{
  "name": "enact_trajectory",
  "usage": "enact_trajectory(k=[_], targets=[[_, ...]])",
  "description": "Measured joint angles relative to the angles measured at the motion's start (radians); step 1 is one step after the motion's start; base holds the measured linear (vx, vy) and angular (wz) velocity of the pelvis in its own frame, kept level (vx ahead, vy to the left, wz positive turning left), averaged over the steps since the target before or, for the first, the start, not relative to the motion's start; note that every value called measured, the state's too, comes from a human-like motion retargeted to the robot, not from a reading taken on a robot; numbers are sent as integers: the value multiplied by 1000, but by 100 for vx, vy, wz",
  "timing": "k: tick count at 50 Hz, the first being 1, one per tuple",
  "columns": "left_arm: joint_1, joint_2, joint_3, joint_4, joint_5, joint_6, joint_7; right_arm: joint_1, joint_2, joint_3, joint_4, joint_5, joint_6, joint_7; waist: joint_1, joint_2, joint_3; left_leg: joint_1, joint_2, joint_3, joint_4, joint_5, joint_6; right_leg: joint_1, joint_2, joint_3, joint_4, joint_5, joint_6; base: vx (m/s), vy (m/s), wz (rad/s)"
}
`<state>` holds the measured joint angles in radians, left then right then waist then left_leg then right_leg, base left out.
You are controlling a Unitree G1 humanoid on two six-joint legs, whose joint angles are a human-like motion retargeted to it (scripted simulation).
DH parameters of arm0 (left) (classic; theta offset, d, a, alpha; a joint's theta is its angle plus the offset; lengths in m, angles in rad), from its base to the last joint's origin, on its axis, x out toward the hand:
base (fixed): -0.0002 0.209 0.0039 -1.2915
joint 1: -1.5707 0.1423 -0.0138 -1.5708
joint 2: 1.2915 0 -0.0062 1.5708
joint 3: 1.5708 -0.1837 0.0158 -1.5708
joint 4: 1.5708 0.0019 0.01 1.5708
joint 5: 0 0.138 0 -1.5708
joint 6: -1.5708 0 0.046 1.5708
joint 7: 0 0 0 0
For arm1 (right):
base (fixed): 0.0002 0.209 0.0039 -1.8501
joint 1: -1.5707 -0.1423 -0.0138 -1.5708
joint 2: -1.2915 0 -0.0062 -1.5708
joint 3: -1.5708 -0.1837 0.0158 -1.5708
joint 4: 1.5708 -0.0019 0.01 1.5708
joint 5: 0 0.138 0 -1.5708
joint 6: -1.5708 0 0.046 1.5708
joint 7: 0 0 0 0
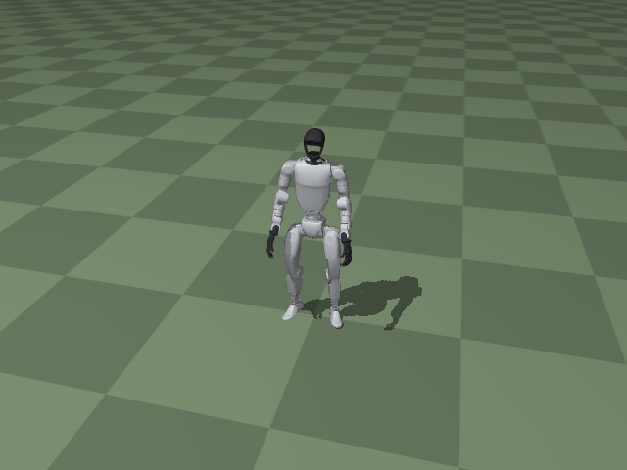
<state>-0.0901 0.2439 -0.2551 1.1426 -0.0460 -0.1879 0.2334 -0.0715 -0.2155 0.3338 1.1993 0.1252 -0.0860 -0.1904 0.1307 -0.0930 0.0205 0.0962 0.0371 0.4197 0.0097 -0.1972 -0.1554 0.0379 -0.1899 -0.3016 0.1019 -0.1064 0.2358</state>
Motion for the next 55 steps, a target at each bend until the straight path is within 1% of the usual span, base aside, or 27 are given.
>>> enact_trajectory(k=[7, 13, 25, 35, 45, 55], targets=[[26, -9, 40, -5, 37, 9, -8, 5, -9, 18, -46, -31, -8, 0, -38, -10, 0, -2, 9, -3, 5, -2, -12, 7, 7, -10, -6, 0, -7, 0, 0, 0], [41, -23, 29, 10, 16, 12, -1, -5, -28, 9, -105, -29, -14, -12, -60, -10, -6, 0, 12, 13, 3, -4, -8, 2, 13, 3, -14, 4, -2, 0, 0, 0], [13, -28, -54, -8, -41, -11, 6, -24, -17, 5, -70, 24, -12, -26, -18, 2, -19, 2, 10, 34, -7, -5, 9, -13, 16, 25, -16, 7, 15, 0, 0, 0], [-11, -17, -44, -15, -3, -4, -15, -16, 12, 48, -62, 6, -11, -8, -16, 0, -17, -1, 13, 16, -3, -4, 6, -3, 16, 8, -16, -2, 2, 0, 0, 0], [14, -26, -13, -26, 19, -3, -23, -24, -7, 44, -104, -19, -18, -14, -50, -7, -14, 2, 20, 23, -3, -7, -1, -1, 24, 8, -22, -1, 0, 0, 0, 0], [11, -33, -69, 6, -9, -2, -8, -29, -26, 14, -88, 13, -17, -20, -45, -3, -15, 5, 19, 43, -8, -10, 8, -13, 25, 24, -21, 5, 14, 0, 0, 0]])
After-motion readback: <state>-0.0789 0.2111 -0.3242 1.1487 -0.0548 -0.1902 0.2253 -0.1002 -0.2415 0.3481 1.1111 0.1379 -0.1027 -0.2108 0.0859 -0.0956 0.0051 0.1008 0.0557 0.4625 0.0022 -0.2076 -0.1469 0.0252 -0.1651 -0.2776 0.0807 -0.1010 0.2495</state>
